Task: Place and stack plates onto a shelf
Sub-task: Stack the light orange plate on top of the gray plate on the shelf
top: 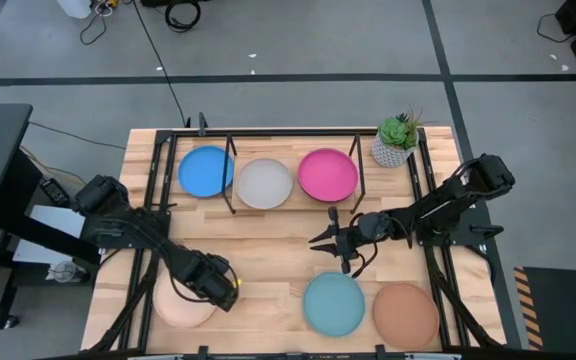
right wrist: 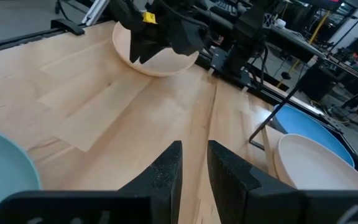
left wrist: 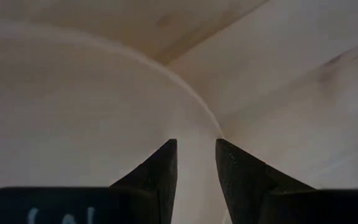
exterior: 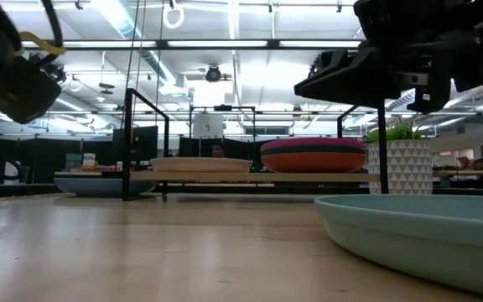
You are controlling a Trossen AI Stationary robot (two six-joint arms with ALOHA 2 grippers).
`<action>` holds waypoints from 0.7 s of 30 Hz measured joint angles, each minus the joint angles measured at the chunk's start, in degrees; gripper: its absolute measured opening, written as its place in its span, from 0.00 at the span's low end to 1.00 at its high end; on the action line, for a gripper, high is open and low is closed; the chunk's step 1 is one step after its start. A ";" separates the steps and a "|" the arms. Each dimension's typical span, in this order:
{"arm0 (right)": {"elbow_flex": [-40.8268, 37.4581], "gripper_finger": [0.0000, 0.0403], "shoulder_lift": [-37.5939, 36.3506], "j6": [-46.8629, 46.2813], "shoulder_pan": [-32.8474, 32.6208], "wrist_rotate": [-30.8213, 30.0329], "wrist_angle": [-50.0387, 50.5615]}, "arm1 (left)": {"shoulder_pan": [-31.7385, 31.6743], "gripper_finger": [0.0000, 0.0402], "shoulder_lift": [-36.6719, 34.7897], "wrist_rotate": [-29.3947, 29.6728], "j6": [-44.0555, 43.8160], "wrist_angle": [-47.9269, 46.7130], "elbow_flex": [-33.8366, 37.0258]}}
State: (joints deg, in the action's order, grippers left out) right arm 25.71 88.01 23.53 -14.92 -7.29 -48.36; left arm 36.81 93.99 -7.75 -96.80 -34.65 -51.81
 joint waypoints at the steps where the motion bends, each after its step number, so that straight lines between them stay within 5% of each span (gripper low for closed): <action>1: 0.00 0.20 0.00 -0.01 0.00 0.00 -0.02 | -0.29 0.29 -0.04 0.01 0.26 0.06 0.00; 21: 0.00 0.20 0.00 -0.85 0.00 0.02 0.26 | -3.64 0.29 -0.14 1.40 5.11 -2.60 -5.03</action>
State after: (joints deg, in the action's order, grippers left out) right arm 25.71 88.01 22.68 -14.92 -7.27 -48.10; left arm 33.17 93.85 -6.35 -91.69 -37.25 -56.84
